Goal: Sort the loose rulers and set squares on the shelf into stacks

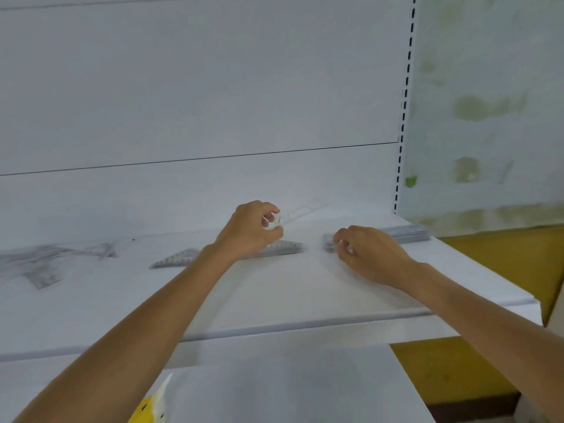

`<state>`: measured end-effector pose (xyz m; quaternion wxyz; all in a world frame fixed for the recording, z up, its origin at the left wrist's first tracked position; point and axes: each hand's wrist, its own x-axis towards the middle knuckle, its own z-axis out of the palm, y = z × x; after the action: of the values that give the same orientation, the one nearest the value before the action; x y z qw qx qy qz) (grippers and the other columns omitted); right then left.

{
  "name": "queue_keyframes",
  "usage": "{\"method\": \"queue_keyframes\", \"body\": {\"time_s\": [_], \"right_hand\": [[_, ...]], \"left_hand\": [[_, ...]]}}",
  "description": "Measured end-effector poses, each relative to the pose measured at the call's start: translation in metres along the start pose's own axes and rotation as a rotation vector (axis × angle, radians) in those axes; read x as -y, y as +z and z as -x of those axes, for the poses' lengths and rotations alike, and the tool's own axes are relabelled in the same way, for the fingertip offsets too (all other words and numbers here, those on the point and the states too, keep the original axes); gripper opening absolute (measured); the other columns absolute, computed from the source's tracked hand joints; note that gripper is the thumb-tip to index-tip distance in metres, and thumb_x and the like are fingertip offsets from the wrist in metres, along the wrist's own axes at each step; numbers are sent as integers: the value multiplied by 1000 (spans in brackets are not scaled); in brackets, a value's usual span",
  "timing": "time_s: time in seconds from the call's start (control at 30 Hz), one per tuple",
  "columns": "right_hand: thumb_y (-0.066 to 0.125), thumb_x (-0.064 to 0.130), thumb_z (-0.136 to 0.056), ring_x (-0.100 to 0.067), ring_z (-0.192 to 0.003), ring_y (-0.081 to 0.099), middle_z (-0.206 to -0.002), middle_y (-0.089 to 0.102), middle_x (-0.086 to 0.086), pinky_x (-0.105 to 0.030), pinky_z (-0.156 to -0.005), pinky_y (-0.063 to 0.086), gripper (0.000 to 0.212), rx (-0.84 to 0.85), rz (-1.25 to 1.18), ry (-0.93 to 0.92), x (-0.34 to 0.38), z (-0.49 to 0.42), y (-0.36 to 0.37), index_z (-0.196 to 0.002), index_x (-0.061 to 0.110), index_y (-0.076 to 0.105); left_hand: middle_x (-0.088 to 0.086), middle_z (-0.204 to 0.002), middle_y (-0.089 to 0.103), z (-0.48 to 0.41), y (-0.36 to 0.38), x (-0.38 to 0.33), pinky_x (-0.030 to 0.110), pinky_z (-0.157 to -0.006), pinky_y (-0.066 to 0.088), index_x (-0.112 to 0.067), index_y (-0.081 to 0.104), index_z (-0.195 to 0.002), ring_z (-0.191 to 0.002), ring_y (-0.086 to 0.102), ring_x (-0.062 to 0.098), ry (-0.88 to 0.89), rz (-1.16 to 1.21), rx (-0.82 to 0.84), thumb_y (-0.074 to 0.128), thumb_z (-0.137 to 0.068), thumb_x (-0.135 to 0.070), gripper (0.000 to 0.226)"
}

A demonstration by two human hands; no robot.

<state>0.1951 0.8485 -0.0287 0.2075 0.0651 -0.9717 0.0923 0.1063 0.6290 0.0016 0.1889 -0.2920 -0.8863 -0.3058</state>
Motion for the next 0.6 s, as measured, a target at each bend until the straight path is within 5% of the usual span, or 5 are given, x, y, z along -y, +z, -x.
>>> {"method": "queue_keyframes", "body": {"time_s": [0.2, 0.6], "right_hand": [[38, 32, -96, -20, -117, 46, -123, 55, 3, -36, -99, 38, 31, 106, -58, 123, -32, 37, -3, -115, 24, 61], [34, 31, -95, -23, -116, 44, -126, 53, -3, -38, -97, 38, 36, 80, -13, 120, -34, 37, 2, -121, 20, 57]], "left_hand": [[-4, -97, 58, -18, 41, -42, 29, -87, 46, -21, 63, -115, -89, 57, 11, 40, 23, 51, 64, -83, -29, 32], [-5, -109, 63, -54, 99, -102, 34, -92, 47, -20, 59, -121, -96, 59, 12, 54, 96, 148, 68, -80, -37, 45]]}}
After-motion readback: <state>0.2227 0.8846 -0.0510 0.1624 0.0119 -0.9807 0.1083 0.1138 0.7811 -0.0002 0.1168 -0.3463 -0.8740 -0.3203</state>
